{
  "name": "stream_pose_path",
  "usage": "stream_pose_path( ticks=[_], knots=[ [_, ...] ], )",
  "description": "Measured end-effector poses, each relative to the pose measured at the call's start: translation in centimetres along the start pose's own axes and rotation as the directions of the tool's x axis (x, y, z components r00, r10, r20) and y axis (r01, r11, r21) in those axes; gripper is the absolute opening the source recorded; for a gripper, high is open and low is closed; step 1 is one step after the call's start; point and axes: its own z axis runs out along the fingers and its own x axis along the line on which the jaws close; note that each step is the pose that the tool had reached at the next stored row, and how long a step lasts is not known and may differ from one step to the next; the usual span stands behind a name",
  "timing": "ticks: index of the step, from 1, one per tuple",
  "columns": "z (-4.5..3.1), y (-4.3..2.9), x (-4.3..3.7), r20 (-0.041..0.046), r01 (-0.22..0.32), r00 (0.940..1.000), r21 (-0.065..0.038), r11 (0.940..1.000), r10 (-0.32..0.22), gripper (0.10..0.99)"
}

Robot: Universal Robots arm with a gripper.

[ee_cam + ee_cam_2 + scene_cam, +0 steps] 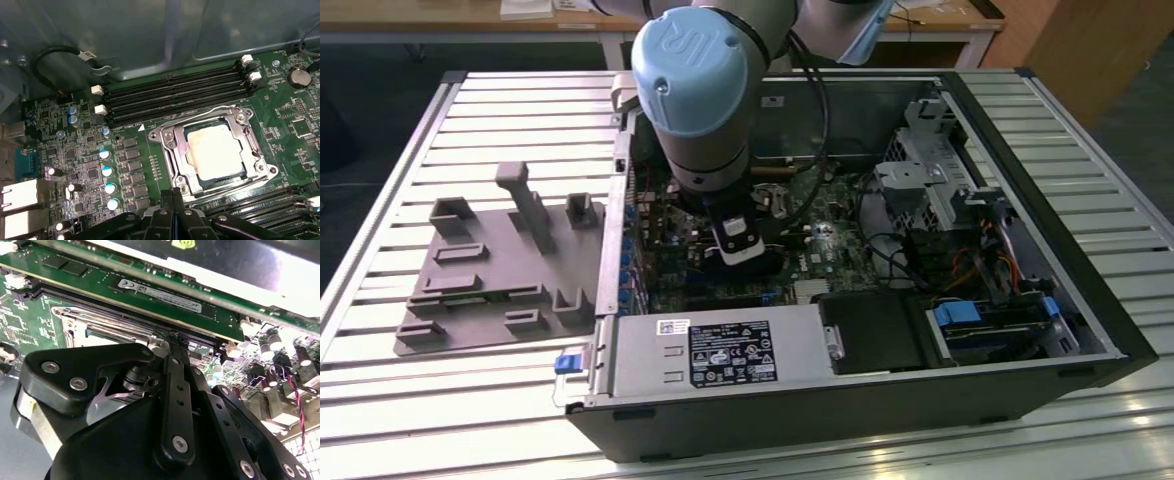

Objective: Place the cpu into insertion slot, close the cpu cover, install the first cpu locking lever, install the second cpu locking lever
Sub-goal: 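Install the second cpu locking lever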

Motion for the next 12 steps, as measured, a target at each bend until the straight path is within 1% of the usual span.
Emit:
stream_pose_path(
  ticks=[7,9,12],
  knots=[
    [-0.07,0.04,0.00,0.0006,0.000,1.0000,0.000,1.0000,0.000,0.102],
    [-0.35,0.15,-0.01,0.0005,0.000,1.0000,0.000,1.0000,0.000,0.102],
    [-0.99,0.38,-0.02,0.0004,0.000,1.0000,0.000,1.0000,0.000,0.102]
  ],
)
